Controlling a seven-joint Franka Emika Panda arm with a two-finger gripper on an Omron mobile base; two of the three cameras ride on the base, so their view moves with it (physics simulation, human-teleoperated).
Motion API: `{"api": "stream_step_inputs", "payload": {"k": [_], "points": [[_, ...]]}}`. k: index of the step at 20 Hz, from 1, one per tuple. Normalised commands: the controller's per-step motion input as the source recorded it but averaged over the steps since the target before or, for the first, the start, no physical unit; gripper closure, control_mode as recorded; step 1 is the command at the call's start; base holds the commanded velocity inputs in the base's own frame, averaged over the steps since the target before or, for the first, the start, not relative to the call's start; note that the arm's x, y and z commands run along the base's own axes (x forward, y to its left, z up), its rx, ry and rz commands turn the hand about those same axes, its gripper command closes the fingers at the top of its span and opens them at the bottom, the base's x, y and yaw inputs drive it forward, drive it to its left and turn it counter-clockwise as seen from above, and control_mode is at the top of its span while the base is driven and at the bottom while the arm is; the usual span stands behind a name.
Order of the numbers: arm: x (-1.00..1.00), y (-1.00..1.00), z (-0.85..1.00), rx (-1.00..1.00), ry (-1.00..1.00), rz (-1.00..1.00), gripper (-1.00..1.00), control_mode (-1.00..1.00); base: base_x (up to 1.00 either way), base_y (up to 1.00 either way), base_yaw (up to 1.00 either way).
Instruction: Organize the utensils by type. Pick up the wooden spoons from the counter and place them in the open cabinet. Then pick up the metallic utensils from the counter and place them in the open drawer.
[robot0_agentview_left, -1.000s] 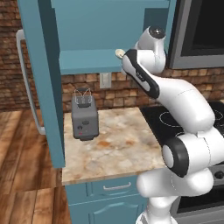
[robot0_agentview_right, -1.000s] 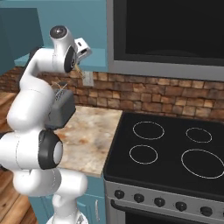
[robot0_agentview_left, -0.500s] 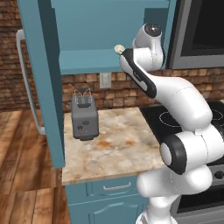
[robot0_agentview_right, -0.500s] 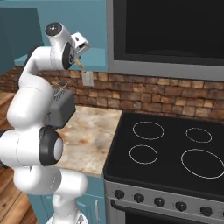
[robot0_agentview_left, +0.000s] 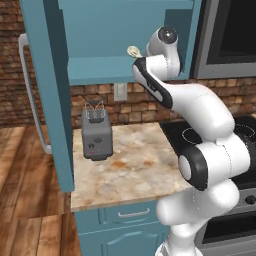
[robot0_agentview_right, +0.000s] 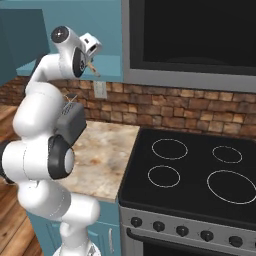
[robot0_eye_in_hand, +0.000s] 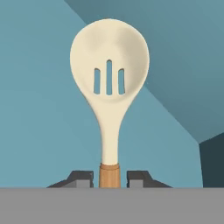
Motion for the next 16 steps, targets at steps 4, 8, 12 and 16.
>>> {"api": "stream_step_inputs", "payload": {"k": [4, 8, 12, 16], "points": [[0.44, 0.01, 0.04, -0.02, 0.0, 0.0, 1.0, -1.0, 0.0, 0.0, 0.0], [0.5, 0.01, 0.0, -0.01, -0.02, 0.0, 1.0, -1.0, 0.0, 0.0, 0.0], [0.52, 0.0, 0.0, 0.0, -0.02, 0.0, 1.0, -1.0, 0.0, 0.0, 0.0], [0.46, 0.06, 0.0, -0.02, -0.03, 0.0, 1.0, -1.0, 0.0, 0.0, 0.0]]}}
